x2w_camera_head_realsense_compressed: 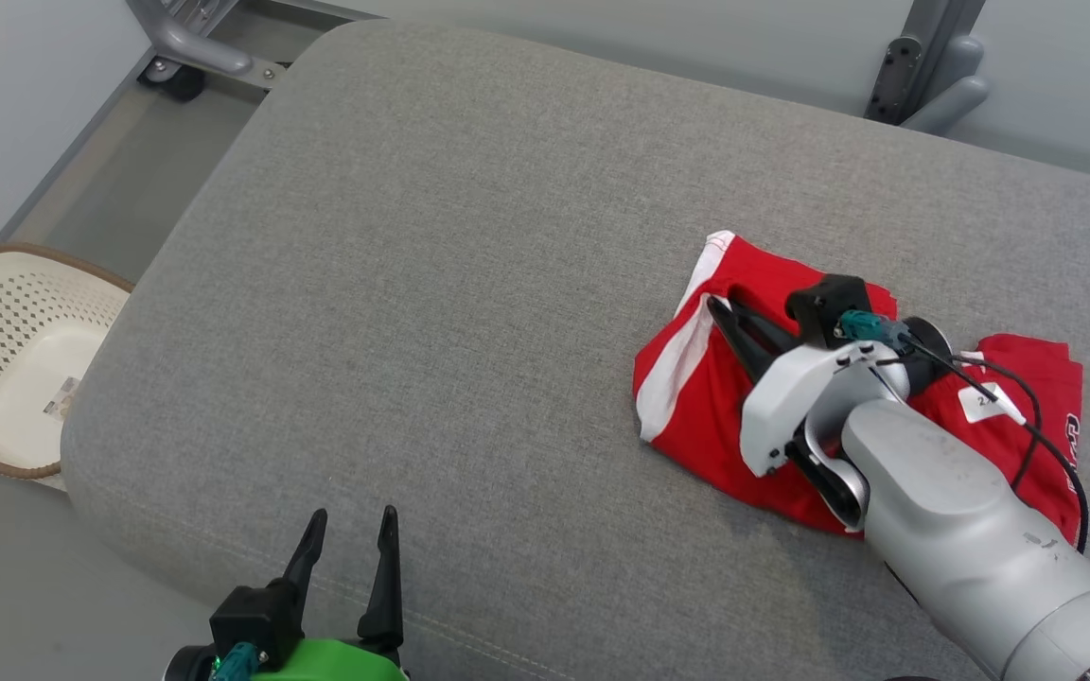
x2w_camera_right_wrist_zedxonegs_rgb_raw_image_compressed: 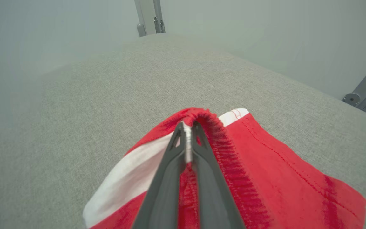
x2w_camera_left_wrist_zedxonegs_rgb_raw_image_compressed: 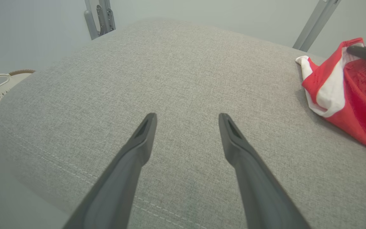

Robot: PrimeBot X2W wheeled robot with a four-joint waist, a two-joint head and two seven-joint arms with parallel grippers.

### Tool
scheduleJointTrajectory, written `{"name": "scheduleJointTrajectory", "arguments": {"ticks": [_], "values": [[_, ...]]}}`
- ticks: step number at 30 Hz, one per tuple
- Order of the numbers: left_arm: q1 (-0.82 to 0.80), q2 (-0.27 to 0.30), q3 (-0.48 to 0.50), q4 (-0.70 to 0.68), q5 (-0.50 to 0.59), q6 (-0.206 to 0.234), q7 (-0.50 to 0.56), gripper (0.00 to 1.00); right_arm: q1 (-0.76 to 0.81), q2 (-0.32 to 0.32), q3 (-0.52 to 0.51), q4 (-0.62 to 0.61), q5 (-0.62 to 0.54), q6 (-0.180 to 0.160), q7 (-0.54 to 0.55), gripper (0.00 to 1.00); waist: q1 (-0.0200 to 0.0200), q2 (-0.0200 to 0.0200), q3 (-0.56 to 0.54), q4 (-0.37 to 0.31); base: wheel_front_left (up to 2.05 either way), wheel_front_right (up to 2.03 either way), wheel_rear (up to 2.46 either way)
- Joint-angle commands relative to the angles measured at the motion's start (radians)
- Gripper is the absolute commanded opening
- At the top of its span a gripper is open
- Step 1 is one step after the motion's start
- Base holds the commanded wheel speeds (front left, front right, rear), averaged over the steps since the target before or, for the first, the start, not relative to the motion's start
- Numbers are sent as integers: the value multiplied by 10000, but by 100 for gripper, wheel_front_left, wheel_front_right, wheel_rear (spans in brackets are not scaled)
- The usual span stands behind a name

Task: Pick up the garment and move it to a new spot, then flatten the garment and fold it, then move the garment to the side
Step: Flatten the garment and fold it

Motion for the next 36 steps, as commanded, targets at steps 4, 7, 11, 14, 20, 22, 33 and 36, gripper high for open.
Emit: {"name": "scheduleJointTrajectory", "arguments": {"ticks": [4, 7, 11, 14, 20, 22, 33, 36], "values": [[142, 13, 70, 111, 67, -79, -3, 100, -779, 59, 12, -1101, 0, -16, -134, 0, 0, 0, -364, -113, 0, 0, 0], [173, 15, 109, 228, 171, -164, -3, 100, -1335, 50, -233, -2184, -263, -16, -120, 0, 0, 0, -616, -54, 0, 0, 0], [212, 15, 166, 378, 284, -291, -1, 100, -2042, 46, -297, -3302, -612, -16, -123, 0, 0, 0, -956, 170, 0, 0, 0], [322, 15, 265, 488, 363, -329, -3, 100, -2353, 11, -540, -3694, -574, -16, -122, 0, 0, 0, -1157, 284, 0, 0, 0], [629, 13, 512, 553, 410, -401, -3, 100, -1373, -462, -524, -3964, -407, -16, -116, 0, 0, 0, -1296, 101, 0, 0, 0], [659, 13, 551, 553, 390, -398, -1, 100, -767, -832, -393, -3905, -226, -16, -118, 0, 0, 0, -1273, -111, 0, 0, 0], [227, 14, 374, 505, 441, -546, -3, 100, 2361, -2642, -446, -3233, 275, -16, -119, 0, 0, 0, -939, -1365, 0, 0, 0], [116, 16, 354, 566, 505, -591, -1, 100, 3066, -2804, -598, -3269, 229, -16, -119, 0, 0, 0, -969, -1682, 0, 0, 0]]}}
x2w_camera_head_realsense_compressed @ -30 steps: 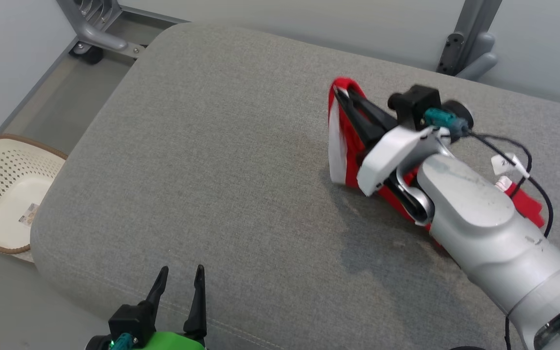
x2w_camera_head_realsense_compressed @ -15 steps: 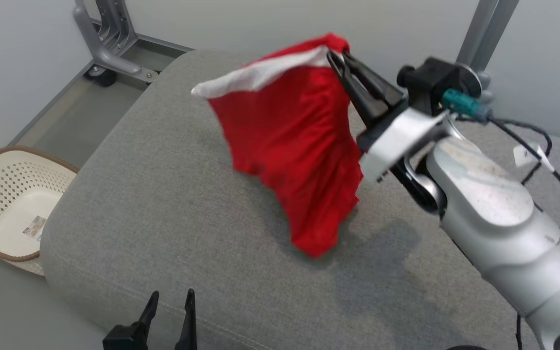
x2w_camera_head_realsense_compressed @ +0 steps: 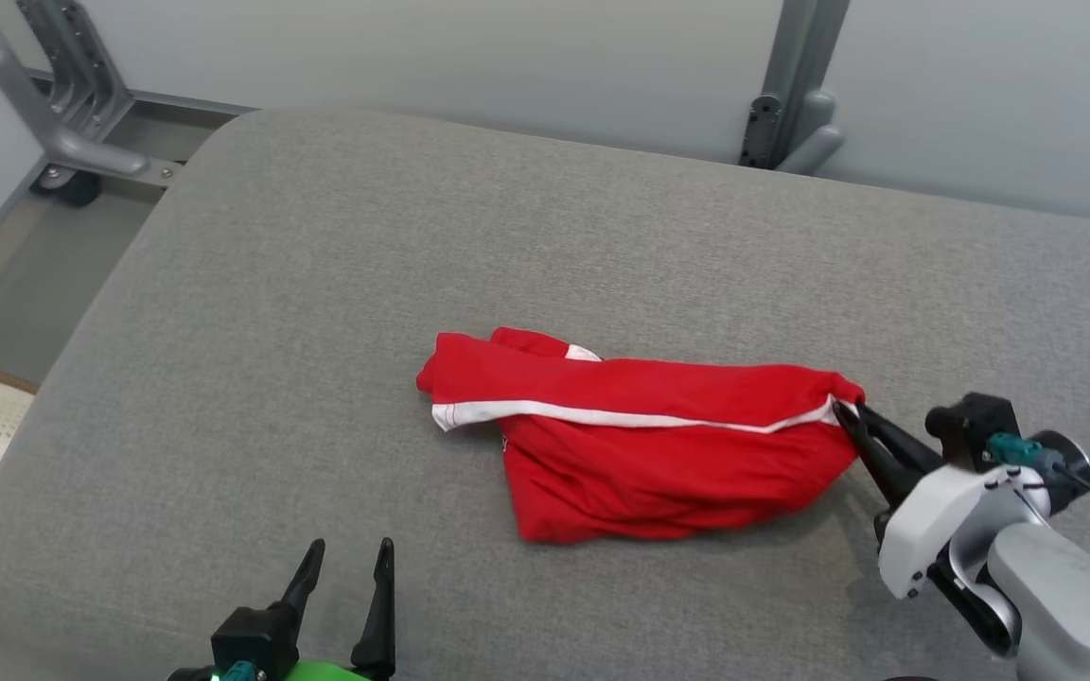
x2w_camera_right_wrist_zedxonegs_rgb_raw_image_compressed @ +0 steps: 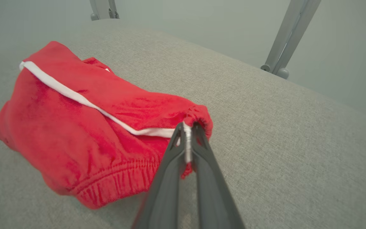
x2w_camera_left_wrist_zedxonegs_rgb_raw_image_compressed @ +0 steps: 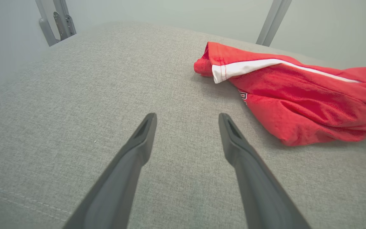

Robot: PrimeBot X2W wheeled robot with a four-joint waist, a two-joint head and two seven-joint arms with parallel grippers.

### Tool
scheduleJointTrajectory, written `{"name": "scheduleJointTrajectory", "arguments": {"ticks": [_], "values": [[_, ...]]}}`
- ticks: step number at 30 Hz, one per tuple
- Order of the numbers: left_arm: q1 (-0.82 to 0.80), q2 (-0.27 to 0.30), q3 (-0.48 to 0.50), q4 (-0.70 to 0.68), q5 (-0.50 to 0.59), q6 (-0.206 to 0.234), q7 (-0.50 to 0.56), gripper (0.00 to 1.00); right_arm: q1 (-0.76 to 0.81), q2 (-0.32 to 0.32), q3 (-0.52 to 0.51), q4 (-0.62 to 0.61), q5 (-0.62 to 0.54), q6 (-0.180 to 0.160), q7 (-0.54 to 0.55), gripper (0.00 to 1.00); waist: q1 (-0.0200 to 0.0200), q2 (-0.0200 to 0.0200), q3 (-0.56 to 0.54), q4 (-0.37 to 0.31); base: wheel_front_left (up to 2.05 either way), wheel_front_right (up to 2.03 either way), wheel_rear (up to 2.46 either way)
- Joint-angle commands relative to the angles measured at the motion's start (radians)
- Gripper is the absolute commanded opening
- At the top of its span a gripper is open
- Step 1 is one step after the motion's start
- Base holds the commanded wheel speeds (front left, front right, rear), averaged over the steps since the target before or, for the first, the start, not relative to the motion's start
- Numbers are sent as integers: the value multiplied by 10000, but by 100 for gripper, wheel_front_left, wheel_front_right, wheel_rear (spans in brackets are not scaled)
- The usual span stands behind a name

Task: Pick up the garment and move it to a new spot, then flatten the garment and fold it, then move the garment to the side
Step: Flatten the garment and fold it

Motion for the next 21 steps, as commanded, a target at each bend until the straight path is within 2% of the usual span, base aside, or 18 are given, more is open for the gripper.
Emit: {"name": "scheduleJointTrajectory", "arguments": {"ticks": [1, 4, 5, 6, 7, 11, 16, 21], "values": [[-149, 18, 7, 39, 61, -73, -1, 100, 356, -13, -99, -43, -122, -16, -25, 0, 0, 0, 53, -509, 0, 0, 0], [-181, 16, 10, 98, 101, -102, -3, 100, 902, 104, -384, -50, -308, -16, -25, 0, 0, 0, -101, -765, 0, 0, 0], [-173, 18, 10, 126, 113, -108, -1, 100, 1042, 172, -519, -48, -360, -16, -25, 5, 0, 0, -164, -851, 0, 0, 0], [-165, 18, 16, 161, 123, -114, -1, 100, 1133, 204, -729, -51, -524, -16, -25, 45, 0, 0, -231, -932, 0, 0, 0], [-162, 18, 7, 188, 132, -136, -3, 100, 1240, 258, -972, -53, -674, -16, -25, 100, 0, 0, -296, -1004, 0, 0, 0], [-112, 18, 24, 228, 198, -140, -1, 100, 1620, 622, -2388, -381, -1720, -16, -25, 100, 0, 0, -542, -1338, 0, 0, 0], [-259, 18, 116, 242, 73, -75, -3, 100, 2276, 1396, -4332, -1537, -3312, -16, -24, 100, 0, 0, -735, -1795, 0, 0, 0], [-545, 19, 129, 407, 72, -154, -3, 100, 3033, 2189, -5168, -2514, -4225, -16, -24, 100, 0, 0, -753, -2265, 0, 0, 0]]}}
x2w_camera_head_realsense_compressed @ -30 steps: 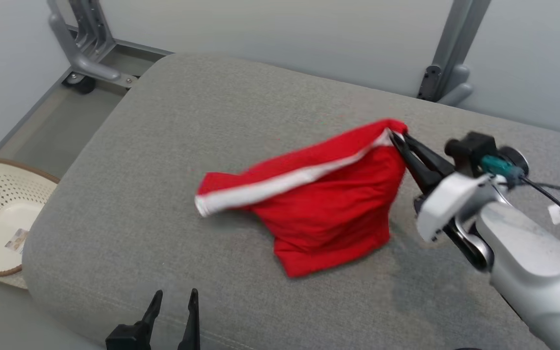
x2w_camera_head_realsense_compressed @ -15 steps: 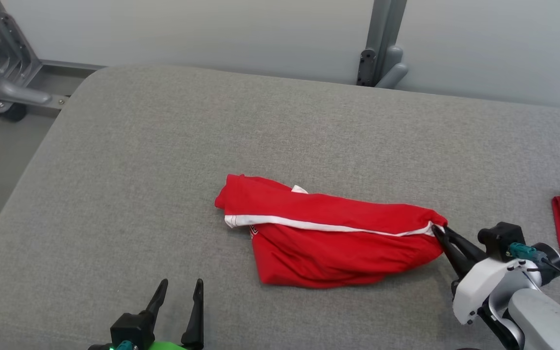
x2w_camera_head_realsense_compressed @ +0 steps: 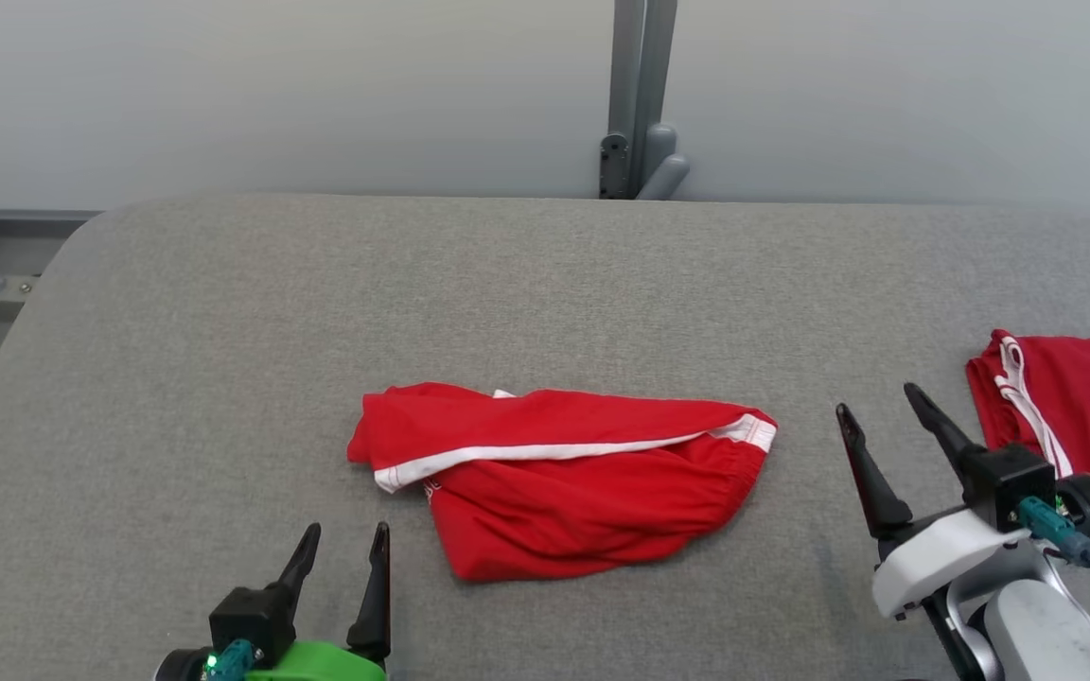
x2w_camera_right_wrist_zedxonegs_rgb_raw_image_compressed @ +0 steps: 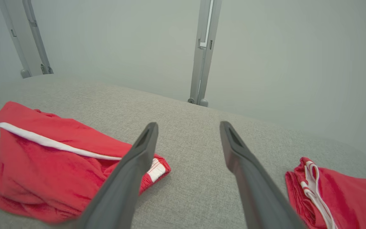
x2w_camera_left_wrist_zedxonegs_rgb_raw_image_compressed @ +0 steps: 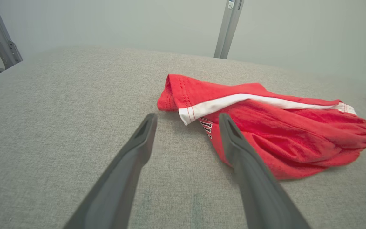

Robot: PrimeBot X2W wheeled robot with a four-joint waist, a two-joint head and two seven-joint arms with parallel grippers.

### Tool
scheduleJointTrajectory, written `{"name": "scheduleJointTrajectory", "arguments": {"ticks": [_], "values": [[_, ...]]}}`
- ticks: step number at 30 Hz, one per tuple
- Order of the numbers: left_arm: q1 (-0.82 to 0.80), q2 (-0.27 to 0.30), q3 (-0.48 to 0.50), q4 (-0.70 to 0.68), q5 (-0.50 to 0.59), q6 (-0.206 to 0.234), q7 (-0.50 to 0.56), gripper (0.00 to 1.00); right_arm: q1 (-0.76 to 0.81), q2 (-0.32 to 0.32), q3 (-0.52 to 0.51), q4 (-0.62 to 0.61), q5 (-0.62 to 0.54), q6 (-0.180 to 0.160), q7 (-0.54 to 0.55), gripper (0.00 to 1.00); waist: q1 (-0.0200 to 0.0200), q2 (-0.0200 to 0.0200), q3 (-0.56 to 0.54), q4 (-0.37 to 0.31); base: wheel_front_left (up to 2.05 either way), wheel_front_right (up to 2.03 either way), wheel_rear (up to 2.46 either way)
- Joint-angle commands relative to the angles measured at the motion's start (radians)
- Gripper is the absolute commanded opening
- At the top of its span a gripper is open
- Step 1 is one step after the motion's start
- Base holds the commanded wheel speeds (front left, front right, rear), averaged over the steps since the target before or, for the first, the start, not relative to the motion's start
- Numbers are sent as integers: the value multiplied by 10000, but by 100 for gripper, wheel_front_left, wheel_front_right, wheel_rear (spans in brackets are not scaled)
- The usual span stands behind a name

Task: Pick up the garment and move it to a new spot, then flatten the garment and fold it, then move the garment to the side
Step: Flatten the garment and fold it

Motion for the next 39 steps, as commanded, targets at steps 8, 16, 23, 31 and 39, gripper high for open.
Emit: {"name": "scheduleJointTrajectory", "arguments": {"ticks": [8, 16, 23, 31, 39], "values": [[-1011, 23, 204, 1069, -500, -295, -1, 100, 666, 478, -14, -412, -284, -16, -26, 100, 0, 0, 208, -1134, 0, 0, 0], [-1695, 24, 831, 1974, -1873, -527, -1, 100, 516, 428, 39, -508, -182, -16, -26, 100, 0, 0, 630, -1658, 0, 0, 0], [-1991, 24, 802, 2366, -2354, -611, 1, 100, 407, 500, 24, -553, -146, -16, -24, 100, 0, 0, 889, -1763, 0, 0, 0], [-2200, 21, 951, 2582, -2469, -618, 1, 100, 226, 523, 156, -543, -84, -16, -26, 100, 0, 0, 1104, -1851, 0, 0, 0], [-2317, 24, 1013, 2755, -2881, -618, 1, 100, 140, 519, 129, -523, -10, -16, -26, 100, 0, 0, 1265, -1918, 0, 0, 0]]}}
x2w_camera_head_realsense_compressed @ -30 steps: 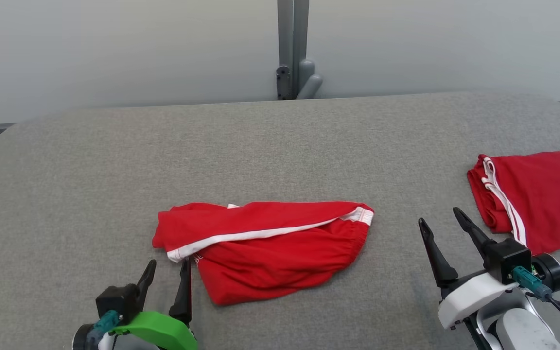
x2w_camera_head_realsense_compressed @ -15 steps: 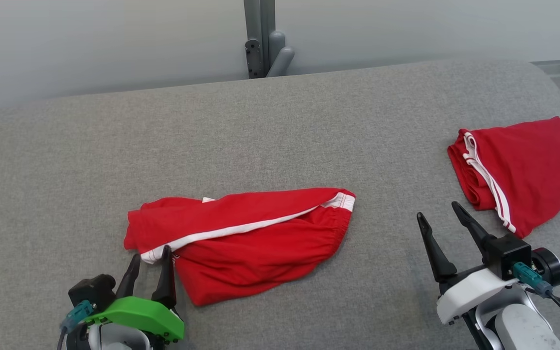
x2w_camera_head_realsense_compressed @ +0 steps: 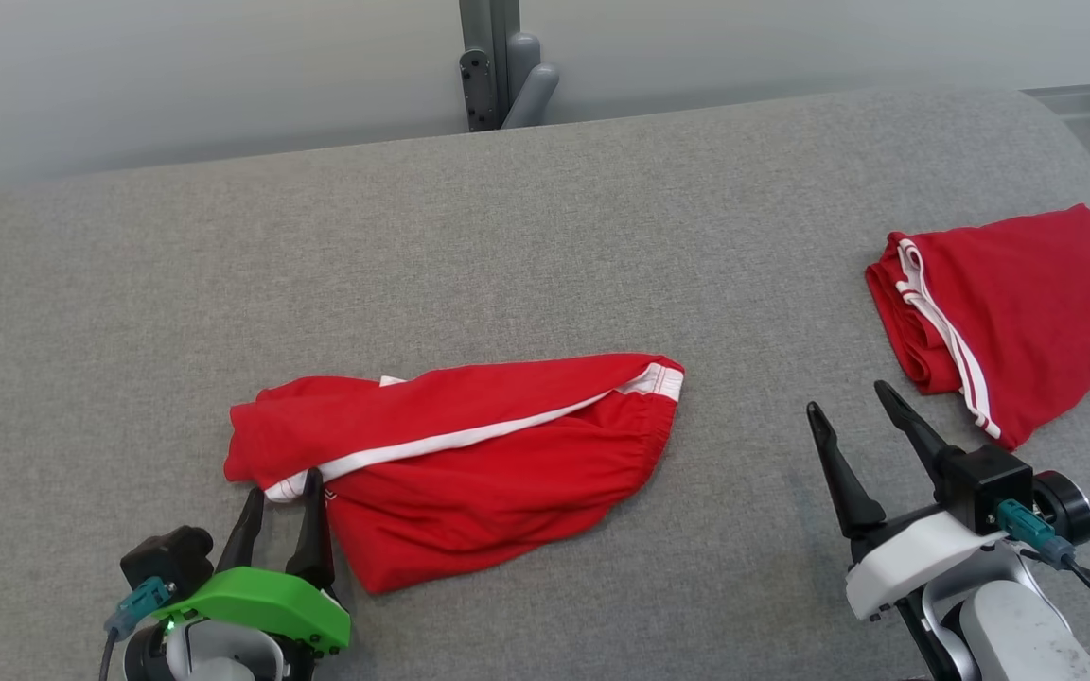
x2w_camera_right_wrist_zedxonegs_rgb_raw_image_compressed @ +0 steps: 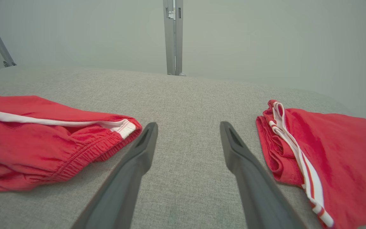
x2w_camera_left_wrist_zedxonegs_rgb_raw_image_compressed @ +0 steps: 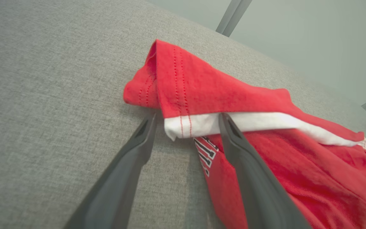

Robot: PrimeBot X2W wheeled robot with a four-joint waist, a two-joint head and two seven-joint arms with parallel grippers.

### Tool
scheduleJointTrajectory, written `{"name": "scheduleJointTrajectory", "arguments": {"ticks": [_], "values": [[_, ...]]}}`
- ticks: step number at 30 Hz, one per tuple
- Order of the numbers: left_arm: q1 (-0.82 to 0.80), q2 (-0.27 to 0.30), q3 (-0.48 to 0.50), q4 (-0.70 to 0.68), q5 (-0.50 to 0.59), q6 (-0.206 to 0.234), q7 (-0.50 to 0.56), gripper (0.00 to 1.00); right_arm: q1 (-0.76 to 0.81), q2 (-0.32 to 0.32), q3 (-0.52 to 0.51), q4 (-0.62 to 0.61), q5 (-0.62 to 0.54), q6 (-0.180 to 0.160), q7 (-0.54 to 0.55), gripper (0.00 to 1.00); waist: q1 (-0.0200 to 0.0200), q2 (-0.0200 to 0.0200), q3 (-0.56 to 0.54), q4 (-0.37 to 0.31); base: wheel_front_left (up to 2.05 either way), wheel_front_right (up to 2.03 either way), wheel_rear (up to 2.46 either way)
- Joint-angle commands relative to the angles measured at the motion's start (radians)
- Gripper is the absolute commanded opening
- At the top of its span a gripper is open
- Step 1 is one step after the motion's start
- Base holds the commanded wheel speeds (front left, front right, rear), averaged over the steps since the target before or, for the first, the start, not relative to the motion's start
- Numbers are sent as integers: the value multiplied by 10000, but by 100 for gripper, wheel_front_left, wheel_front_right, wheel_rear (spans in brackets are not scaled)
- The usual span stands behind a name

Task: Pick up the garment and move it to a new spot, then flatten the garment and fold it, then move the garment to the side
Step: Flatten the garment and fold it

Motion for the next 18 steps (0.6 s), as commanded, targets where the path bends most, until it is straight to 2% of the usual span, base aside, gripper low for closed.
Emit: {"name": "scheduleJointTrajectory", "arguments": {"ticks": [1, 5, 6, 7, 8, 10, 18], "values": [[-202, 42, 5, 33, -119, -40, 1, 100, -123, -13, -19, -16, 38, -16, -26, 100, 0, 0, 33, -16, 0, 0, 0], [-241, 38, -94, -166, -358, -36, -1, 100, -164, 41, -44, -37, 40, -16, -26, 100, 0, 0, 110, -35, 0, 0, 0], [-247, 40, -112, -231, -314, -36, 1, 92, -168, 54, -49, -42, 43, -16, -26, 100, 0, 0, 127, -35, 0, 0, 0], [-254, 38, -141, -305, -288, -36, 1, 69, -166, 65, -48, -41, 40, -16, -26, 100, 0, 0, 140, -33, 0, 0, 0], [-240, 38, -153, -334, -283, -36, 1, 40, -161, 73, -48, -34, 46, -16, -24, 100, 0, 0, 152, -31, 0, 0, 0], [-237, 38, -149, -528, -179, -36, -1, 0, -171, 87, -46, -18, 47, -16, -26, 100, 0, 0, 175, -25, 0, 0, 0], [-190, 110, -159, -1649, 439, -37, 1, 0, -126, 217, -51, 58, 13, -16, -26, 100, 0, 0, 79, 34, 0, 0, 0]]}}
